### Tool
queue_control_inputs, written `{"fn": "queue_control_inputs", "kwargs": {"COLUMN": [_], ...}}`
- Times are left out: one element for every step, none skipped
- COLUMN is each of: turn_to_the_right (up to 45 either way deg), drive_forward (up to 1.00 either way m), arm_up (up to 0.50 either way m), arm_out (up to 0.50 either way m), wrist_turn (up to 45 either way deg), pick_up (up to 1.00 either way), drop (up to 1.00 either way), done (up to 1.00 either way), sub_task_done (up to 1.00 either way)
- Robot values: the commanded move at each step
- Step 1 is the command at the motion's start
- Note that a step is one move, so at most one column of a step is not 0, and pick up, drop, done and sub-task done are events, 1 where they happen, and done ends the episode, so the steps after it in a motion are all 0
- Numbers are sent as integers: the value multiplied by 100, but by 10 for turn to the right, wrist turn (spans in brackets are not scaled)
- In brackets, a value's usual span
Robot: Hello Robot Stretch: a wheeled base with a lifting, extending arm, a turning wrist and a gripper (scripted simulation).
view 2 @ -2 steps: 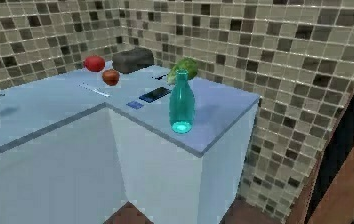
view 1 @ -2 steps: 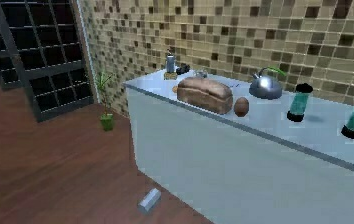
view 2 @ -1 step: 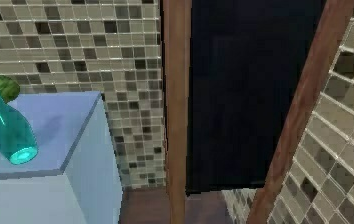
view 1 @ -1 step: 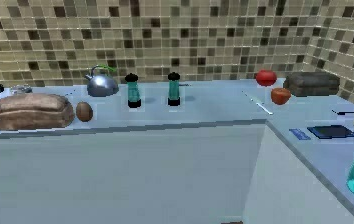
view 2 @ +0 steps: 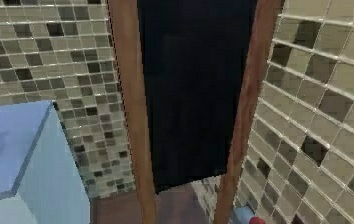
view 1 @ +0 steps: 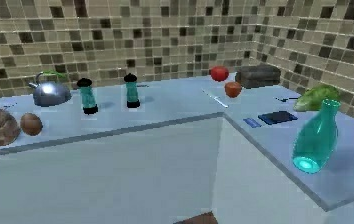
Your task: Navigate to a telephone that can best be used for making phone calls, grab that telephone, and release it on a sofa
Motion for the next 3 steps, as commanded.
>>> {"fn": "queue_control_inputs", "kwargs": {"turn_to_the_right": [0,-360,0], "drive_forward": [45,0,0], "arm_up": [0,0,50], "arm_out": [0,0,0], "wrist_turn": [0,0,0], "pick_up": [0,0,0], "drop": [0,0,0], "done": [0,0,0], "sub_task_done": [0,0,0]}}
